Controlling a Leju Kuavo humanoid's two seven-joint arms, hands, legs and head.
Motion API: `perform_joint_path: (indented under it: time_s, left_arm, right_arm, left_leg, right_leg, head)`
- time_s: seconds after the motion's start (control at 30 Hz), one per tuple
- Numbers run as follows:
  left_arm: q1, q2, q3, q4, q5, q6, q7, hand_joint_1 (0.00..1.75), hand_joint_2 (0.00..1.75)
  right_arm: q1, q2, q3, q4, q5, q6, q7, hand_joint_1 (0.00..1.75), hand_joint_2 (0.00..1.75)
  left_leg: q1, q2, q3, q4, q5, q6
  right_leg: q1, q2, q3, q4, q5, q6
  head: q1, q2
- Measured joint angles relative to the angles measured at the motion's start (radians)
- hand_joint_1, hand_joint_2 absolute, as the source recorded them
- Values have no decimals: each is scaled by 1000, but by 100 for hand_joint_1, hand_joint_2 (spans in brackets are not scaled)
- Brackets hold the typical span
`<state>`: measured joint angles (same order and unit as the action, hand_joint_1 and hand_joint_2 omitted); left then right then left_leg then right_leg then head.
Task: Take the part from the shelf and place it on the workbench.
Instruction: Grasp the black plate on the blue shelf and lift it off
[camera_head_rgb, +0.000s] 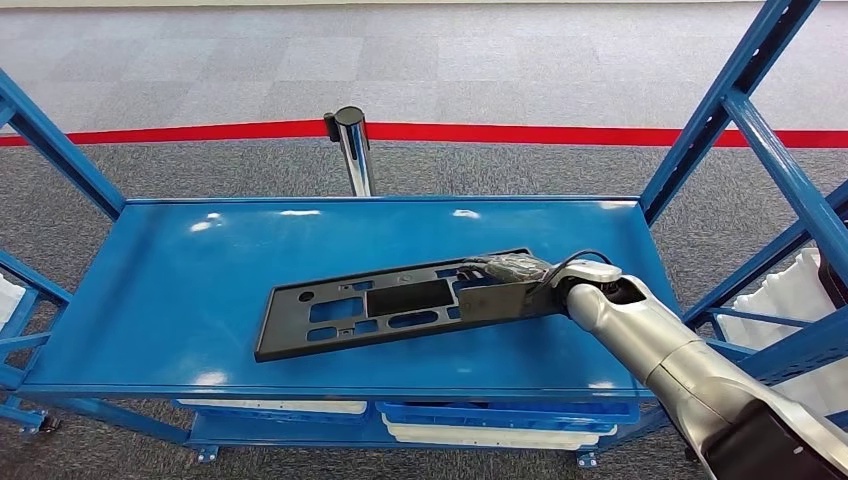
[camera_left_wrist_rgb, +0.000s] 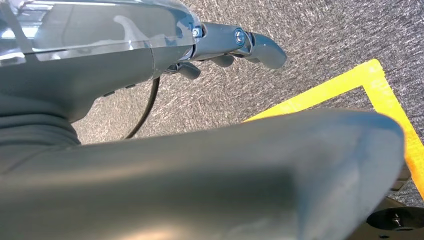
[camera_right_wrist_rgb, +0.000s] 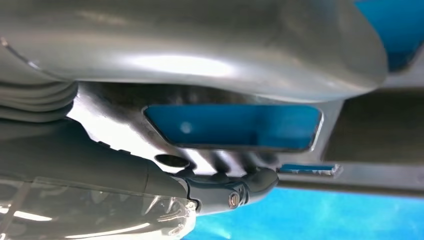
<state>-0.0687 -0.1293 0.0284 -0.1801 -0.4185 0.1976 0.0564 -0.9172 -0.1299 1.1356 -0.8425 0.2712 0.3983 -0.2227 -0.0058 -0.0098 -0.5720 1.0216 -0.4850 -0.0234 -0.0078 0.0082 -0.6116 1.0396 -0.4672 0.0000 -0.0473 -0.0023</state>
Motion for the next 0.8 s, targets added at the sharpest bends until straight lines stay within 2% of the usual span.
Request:
perform_joint_path:
  time_s: [0.07, 0.2, 0.4, 0.6, 0.73, 0.8]
  left_arm:
    - [1, 0, 2, 0, 0, -3, -1, 0, 0]
    - [3, 0, 4, 0, -2, -8, -4, 0, 0]
    - [4, 0, 5, 0, -4, -8, -5, 0, 0]
    - [6, 0, 5, 0, -7, -8, -5, 0, 0]
    - [6, 0, 5, 0, -18, -16, -4, 0, 0]
    - [6, 0, 5, 0, -22, -19, -3, 0, 0]
  right_arm:
    - [6, -2, 0, 0, -10, -37, -16, 0, 0]
    - [19, -9, -1, -3, -22, -70, -35, 0, 175]
    - [54, -12, -22, -18, -44, -123, -62, 0, 175]
    - [72, -12, -40, -32, -54, -135, -69, 0, 175]
    - [75, -17, -54, -45, -70, -104, -78, 0, 0]
    - [76, -22, -57, -52, -73, -89, -82, 0, 0]
  left_leg:
    - [0, 0, 0, 0, 0, 0]
    - [0, 0, 0, 0, 0, 0]
    - [0, 0, 0, 0, 0, 0]
    - [0, 0, 0, 0, 0, 0]
    - [0, 0, 0, 0, 0, 0]
    - [0, 0, 0, 0, 0, 0]
  right_leg:
    - [0, 0, 0, 0, 0, 0]
    - [0, 0, 0, 0, 0, 0]
    - [0, 0, 0, 0, 0, 0]
    - [0, 0, 0, 0, 0, 0]
    - [0, 0, 0, 0, 0, 0]
    - [0, 0, 0, 0, 0, 0]
  head:
    - [0, 0]
    - [0, 0]
    - [0, 0]
    - [0, 0]
    - [0, 0]
    - [0, 0]
